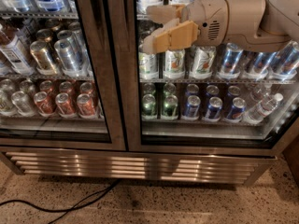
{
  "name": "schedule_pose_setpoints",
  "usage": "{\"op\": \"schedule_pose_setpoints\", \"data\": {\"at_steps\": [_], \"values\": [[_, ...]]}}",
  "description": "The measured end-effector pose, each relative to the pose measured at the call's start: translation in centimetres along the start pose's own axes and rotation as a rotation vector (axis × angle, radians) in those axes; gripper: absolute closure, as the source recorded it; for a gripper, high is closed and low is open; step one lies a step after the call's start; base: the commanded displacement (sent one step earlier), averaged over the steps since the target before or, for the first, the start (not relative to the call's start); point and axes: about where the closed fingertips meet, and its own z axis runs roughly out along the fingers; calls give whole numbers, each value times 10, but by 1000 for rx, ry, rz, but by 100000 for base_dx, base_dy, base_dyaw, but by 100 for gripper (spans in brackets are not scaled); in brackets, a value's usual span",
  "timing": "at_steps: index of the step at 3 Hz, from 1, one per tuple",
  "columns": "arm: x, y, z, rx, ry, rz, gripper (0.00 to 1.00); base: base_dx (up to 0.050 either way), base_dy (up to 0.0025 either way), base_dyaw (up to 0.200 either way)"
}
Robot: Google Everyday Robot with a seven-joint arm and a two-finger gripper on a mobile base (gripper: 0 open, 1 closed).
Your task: Open right fridge door
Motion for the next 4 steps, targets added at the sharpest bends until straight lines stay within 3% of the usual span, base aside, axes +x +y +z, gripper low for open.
{"op": "schedule_pose_setpoints", "data": {"at_steps": [1,2,4], "values": [[0,0,0,0,0,0,0,-3,5,19943],[-1,14,5,-2,17,-12,0,6,-9,-19901],[-1,14,5,-2,17,-12,0,-2,5,19668]]}}
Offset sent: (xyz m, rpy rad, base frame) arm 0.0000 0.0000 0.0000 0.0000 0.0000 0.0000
